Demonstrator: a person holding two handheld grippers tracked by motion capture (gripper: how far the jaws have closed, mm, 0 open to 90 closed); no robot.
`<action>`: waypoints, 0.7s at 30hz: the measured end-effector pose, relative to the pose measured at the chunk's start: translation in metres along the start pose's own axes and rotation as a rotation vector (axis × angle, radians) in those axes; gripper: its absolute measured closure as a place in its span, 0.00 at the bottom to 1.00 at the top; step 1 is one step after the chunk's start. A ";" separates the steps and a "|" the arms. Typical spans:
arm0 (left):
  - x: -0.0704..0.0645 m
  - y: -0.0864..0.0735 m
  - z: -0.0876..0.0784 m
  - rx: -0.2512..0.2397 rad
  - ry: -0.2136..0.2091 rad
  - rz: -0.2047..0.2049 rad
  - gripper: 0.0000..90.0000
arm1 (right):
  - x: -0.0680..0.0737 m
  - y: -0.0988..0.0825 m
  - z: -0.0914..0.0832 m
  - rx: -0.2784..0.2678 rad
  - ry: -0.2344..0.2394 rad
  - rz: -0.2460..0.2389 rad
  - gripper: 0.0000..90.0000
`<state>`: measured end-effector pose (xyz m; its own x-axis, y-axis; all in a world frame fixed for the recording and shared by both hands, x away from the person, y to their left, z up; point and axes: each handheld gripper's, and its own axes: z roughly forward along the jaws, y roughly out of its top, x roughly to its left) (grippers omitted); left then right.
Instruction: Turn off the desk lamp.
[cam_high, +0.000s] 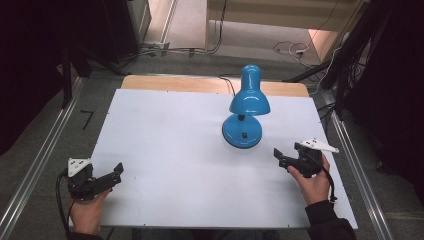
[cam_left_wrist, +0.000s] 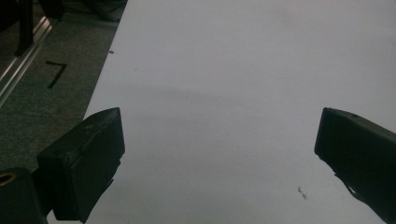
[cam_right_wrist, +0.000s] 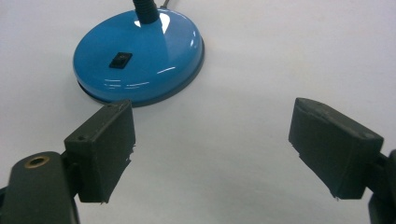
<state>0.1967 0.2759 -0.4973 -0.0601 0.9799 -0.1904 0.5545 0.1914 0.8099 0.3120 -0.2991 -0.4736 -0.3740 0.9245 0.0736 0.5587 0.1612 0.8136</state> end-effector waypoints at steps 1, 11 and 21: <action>0.000 0.000 0.000 0.000 0.000 0.000 0.02 | -0.001 -0.001 -0.001 0.000 -0.002 0.000 0.15; 0.000 0.000 0.000 0.000 0.000 -0.002 0.02 | -0.011 -0.009 -0.012 0.005 -0.019 0.011 0.15; 0.000 0.000 0.000 0.004 0.003 0.003 0.02 | -0.023 -0.015 -0.026 0.000 -0.042 0.025 0.15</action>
<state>0.1968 0.2756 -0.4979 -0.0610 0.9805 -0.1865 0.5583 0.1885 0.8080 0.2928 -0.3321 -0.4730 -0.3285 0.9419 0.0701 0.5675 0.1375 0.8118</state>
